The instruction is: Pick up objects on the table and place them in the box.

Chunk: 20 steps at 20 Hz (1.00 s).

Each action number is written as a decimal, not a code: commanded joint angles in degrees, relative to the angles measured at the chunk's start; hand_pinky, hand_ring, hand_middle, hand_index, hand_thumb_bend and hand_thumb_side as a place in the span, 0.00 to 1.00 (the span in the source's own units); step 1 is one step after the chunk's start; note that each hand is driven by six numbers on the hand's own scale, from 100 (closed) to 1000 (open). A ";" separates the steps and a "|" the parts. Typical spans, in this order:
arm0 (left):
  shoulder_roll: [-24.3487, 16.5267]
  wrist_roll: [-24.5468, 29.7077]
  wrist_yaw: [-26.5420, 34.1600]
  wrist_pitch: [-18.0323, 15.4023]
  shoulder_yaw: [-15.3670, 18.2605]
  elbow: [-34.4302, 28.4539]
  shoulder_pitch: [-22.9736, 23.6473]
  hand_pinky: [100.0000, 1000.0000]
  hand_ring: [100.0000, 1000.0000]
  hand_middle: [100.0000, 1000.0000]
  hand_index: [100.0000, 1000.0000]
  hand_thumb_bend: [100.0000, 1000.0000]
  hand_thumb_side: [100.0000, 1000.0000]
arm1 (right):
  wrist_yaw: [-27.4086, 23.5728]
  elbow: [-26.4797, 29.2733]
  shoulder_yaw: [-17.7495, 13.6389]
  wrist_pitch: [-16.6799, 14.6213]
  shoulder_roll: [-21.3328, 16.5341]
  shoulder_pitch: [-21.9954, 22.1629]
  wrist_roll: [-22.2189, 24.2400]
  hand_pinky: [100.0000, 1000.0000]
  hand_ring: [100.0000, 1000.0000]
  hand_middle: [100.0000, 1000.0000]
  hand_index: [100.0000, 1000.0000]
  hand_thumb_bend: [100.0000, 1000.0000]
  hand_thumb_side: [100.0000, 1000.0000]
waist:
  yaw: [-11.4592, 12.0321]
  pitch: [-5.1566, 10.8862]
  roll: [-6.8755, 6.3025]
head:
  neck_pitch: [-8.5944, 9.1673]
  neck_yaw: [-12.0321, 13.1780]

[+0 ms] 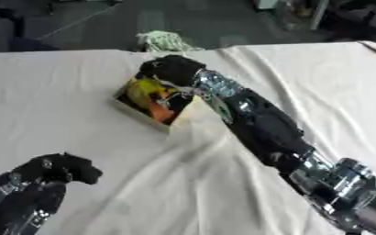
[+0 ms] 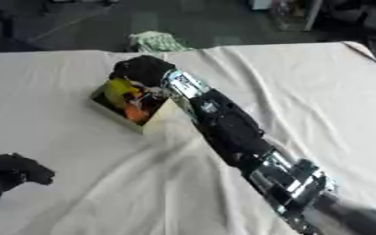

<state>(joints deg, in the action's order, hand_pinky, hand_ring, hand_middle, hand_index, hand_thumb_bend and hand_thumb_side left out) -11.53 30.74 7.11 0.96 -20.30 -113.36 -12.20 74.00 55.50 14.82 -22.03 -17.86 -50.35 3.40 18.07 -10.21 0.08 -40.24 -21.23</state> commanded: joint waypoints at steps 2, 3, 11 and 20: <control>-0.08 0.07 0.03 -0.18 -0.03 -1.23 -0.62 0.71 0.71 0.57 0.76 0.00 0.58 | 1.04 0.34 -0.80 2.46 -1.33 -0.97 -0.02 0.71 0.80 0.85 0.89 0.00 0.18 | -0.08 0.80 -0.22 | 0.58 0.11; -0.08 0.06 0.02 -0.18 -0.03 -1.23 -0.60 0.71 0.71 0.57 0.76 0.00 0.58 | 1.19 0.30 -0.88 2.84 -1.46 -1.01 0.25 0.73 0.81 0.86 0.90 0.00 0.18 | -0.11 0.81 -0.22 | 0.58 0.11; -0.20 -0.03 -0.04 -0.17 0.01 -1.23 -0.47 0.71 0.71 0.57 0.76 0.00 0.58 | 2.41 0.16 -0.92 1.40 -2.71 -1.21 8.20 0.83 0.92 0.98 0.95 0.00 0.38 | -0.29 0.95 -0.11 | 0.66 0.29; -0.33 -0.16 -0.08 -0.11 0.06 -1.23 -0.31 0.71 0.71 0.57 0.76 0.00 0.58 | 1.47 2.57 -1.23 -2.20 -4.21 -1.60 17.55 0.91 1.00 1.00 1.00 0.00 0.62 | -0.48 1.18 0.09 | 0.79 0.64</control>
<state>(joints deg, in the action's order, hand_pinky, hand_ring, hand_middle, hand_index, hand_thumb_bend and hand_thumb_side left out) -11.53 30.69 7.09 0.96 -20.30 -113.36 -12.15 75.76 56.79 13.98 -23.91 -20.48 -50.86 20.05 17.66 -9.93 0.29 -40.19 -20.71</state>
